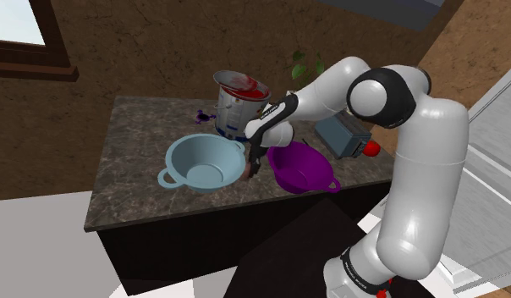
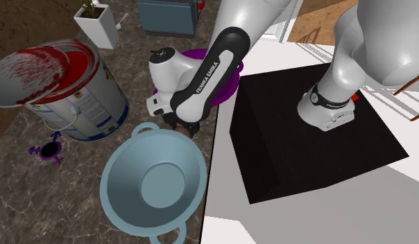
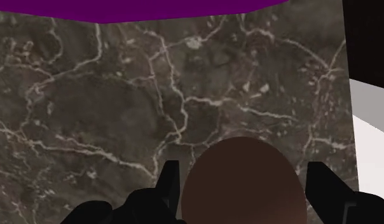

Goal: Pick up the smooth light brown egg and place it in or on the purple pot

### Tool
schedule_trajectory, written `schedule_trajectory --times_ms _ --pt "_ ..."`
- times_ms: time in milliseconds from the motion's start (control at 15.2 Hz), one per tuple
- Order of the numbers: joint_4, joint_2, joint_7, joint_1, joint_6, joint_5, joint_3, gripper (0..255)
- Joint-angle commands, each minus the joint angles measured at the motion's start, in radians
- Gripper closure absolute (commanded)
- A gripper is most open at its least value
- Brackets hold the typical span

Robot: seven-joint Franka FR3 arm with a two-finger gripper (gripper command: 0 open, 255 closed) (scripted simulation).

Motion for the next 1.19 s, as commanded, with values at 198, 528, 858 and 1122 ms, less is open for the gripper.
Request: schedule_trajectory --times_ms 198,528,858,1122 --pt "-0.010 -0.062 0.024 0.012 -0.051 -0.026 -0.019 255" --pt "-0.017 -0.121 0.048 0.023 -0.101 -0.052 -0.036 255" --pt "-0.019 -0.177 0.073 0.033 -0.154 -0.078 -0.050 255" --pt "-0.016 -0.219 0.092 0.038 -0.197 -0.098 -0.059 255"
